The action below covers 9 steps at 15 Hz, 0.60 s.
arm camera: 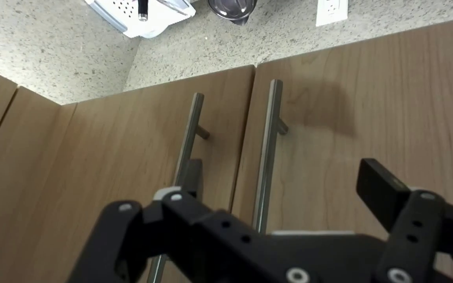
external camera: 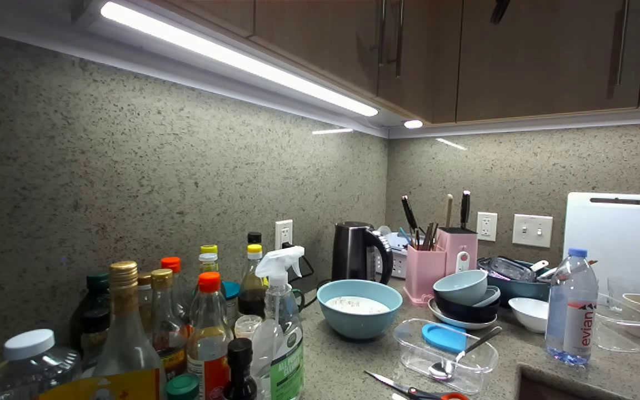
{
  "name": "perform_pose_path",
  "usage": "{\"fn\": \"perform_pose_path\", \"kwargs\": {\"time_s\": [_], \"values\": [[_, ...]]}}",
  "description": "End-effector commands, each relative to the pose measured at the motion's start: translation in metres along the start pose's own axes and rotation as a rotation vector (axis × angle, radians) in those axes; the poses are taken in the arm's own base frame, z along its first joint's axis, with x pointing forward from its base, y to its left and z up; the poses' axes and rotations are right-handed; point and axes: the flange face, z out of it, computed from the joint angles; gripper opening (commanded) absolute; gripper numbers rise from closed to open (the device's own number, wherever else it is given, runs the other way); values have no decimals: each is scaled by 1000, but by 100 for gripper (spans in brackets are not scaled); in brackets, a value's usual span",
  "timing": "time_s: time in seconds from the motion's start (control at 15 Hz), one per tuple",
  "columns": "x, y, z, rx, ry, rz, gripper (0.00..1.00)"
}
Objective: Open the left door of the drawer.
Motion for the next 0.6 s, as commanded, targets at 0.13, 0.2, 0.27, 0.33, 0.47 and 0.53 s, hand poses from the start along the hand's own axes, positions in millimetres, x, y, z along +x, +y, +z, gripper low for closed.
{"fn": "perform_pose_path", "kwargs": {"time_s": [0.13, 0.2, 0.27, 0.33, 0.47, 0.53], "values": [[21, -6, 24, 43, -3, -8, 100], [12, -5, 19, 27, -4, -4, 100], [13, -5, 23, 30, -6, -2, 100], [13, -5, 26, 29, -9, -1, 100], [13, -5, 25, 29, -8, -2, 100], [13, -5, 24, 30, -7, -2, 100]]}}
